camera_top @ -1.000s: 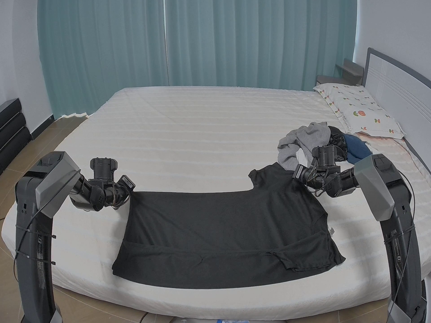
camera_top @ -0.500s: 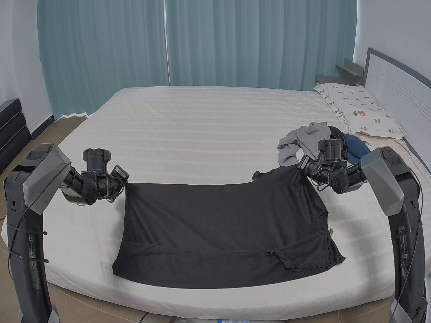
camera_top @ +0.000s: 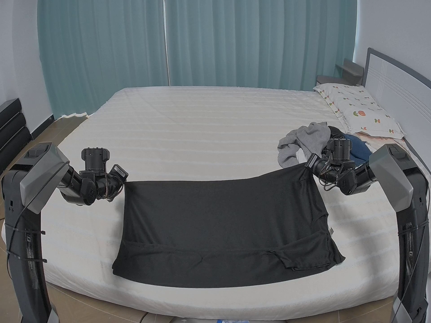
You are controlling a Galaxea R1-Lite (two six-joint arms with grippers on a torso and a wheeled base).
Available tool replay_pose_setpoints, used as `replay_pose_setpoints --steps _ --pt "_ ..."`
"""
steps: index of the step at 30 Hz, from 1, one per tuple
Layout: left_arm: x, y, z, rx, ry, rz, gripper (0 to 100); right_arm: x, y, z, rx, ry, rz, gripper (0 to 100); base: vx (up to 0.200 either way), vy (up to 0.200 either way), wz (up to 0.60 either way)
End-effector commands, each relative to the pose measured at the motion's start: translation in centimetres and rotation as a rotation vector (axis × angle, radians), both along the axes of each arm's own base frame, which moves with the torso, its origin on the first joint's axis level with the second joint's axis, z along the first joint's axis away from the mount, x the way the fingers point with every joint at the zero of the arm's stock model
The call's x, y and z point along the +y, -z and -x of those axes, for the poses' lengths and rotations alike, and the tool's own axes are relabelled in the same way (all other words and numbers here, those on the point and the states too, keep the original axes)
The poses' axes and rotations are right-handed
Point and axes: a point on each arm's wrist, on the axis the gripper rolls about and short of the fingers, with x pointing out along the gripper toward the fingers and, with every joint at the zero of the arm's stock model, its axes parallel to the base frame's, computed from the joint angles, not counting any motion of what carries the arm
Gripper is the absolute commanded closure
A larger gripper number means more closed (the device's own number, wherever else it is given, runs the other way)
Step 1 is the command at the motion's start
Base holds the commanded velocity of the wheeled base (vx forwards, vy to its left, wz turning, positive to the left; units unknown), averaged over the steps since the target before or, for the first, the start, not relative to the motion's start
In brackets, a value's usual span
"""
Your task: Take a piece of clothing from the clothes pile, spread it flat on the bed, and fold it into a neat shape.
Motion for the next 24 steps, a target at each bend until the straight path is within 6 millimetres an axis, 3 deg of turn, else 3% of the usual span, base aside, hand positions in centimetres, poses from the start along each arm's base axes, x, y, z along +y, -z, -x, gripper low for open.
replay_pose_setpoints --steps 1,12,24 --pt "0.0 -0.5 0.4 -0.001 -0.001 -0.005 100 -0.3 -0.2 0.2 0.005 0.001 -0.004 100 0.0 0.0 0.0" --pt "-0.1 0.0 0.9 0.021 0.033 -0.039 100 -1.7 -1.1 1.2 0.015 -0.041 -0.04 100 0.0 0.0 0.0" --pt "-0.1 0.3 1.5 0.042 0.037 -0.045 100 -1.9 -0.3 2.1 0.068 -0.062 -0.049 100 0.0 0.0 0.0"
